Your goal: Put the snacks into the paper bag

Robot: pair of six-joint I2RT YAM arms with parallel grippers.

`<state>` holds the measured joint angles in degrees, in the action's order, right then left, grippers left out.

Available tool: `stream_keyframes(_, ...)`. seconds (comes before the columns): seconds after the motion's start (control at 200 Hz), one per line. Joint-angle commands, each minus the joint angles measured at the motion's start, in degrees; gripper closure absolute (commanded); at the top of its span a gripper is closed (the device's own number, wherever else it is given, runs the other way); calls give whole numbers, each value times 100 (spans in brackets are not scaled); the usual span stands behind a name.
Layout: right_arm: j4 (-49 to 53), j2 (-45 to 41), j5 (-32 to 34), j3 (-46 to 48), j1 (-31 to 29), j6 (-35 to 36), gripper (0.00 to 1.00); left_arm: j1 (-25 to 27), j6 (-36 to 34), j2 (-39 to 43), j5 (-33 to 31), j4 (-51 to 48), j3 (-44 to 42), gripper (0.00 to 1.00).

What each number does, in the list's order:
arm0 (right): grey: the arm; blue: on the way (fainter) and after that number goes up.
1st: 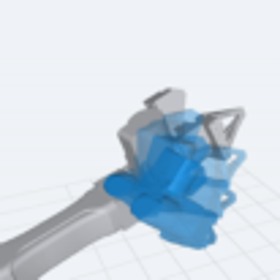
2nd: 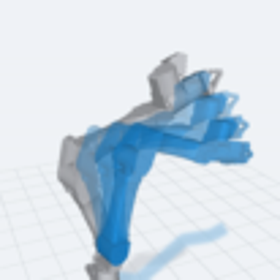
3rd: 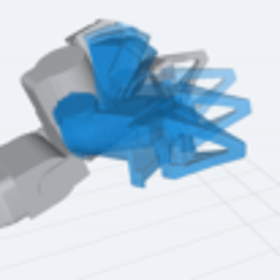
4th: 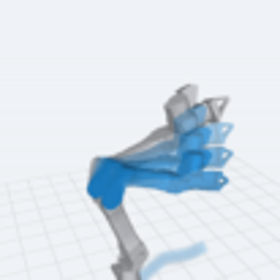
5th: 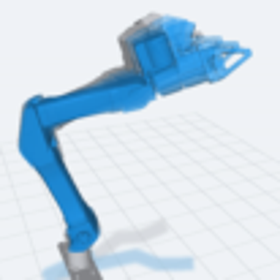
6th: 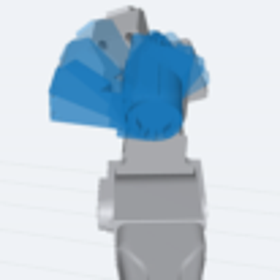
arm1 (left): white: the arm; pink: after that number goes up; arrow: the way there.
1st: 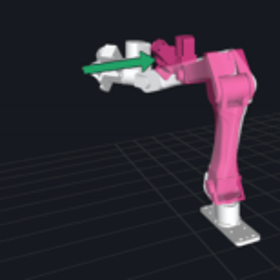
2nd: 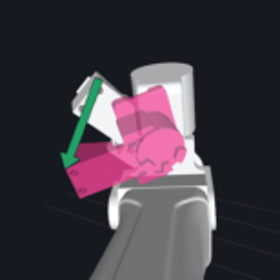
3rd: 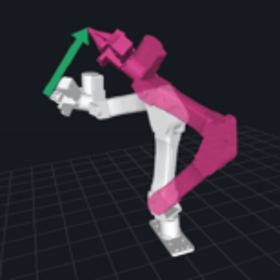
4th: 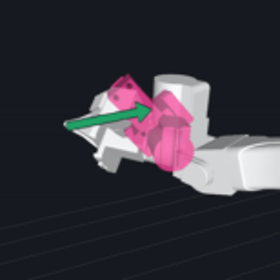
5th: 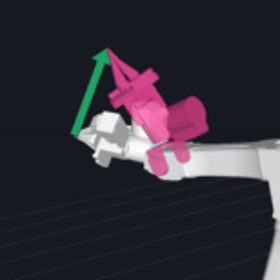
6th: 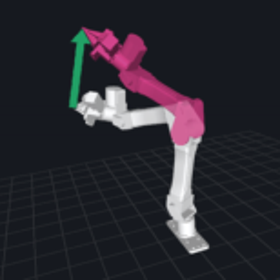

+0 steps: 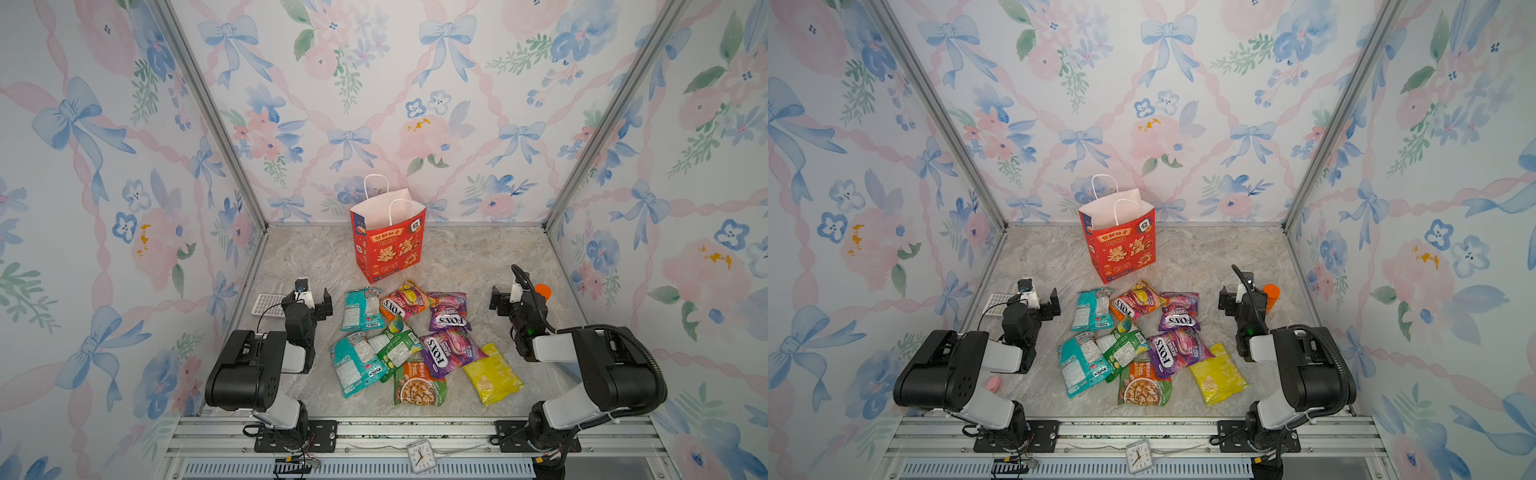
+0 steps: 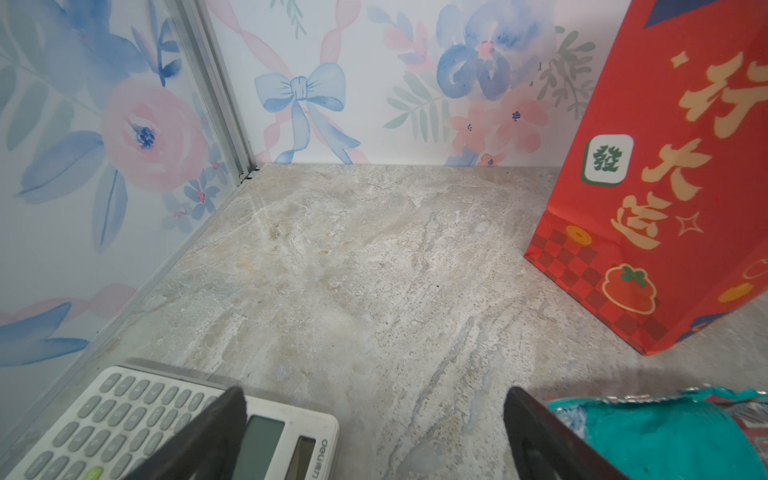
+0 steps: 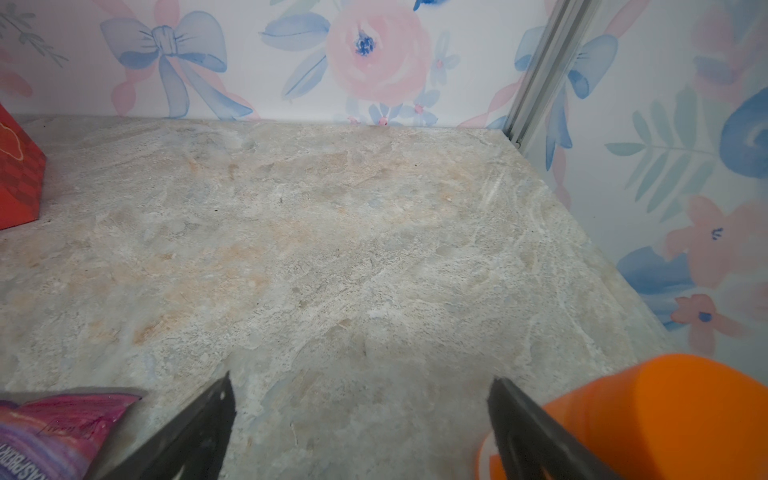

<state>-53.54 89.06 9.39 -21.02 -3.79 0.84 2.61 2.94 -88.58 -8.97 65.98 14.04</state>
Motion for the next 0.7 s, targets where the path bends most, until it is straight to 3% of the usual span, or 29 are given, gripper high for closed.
stream_keyframes(0.0, 45, 2, -47, -105, 49, -84, 3, -15, -84, 3, 49, -69, 70, 2)
stream_keyframes(0.18, 389, -249, -128, -183, 51, -77, 3, 87, -173, 107, -117, -175, 111, 2)
stream_keyframes(0.28, 1845, -903, 104, -644, -22, -98, 3, 230, -249, 549, -323, -864, 306, 2)
stream_keyframes(0.415, 3703, -1670, 627, -1595, -264, -472, 3, 267, 324, 1345, -804, -2790, 938, 2)
stream_keyframes(0.45, 3959, -1831, 741, -1800, -320, -708, 4, 258, 373, 1560, -696, -3028, 1008, 2)
stream_keyframes(0.51, 4430, -2059, 1055, -2036, -237, -1885, 3, 274, 544, 1929, -553, -3092, 984, 2)
stream_keyframes(0.59, 4464, -2157, 197, -2044, 229, -2089, 3, 284, 1295, 2333, -797, -3174, 1038, 2)
stream_keyframes(0.65, 4316, -2028, -511, -2009, 569, -2265, 3, 243, 1351, 2473, -595, -3286, 1159, 2)
stream_keyframes(0.695, 4579, -1918, -635, -2155, 614, -2404, 3, 193, 1291, 2498, -326, -3585, 1367, 2)
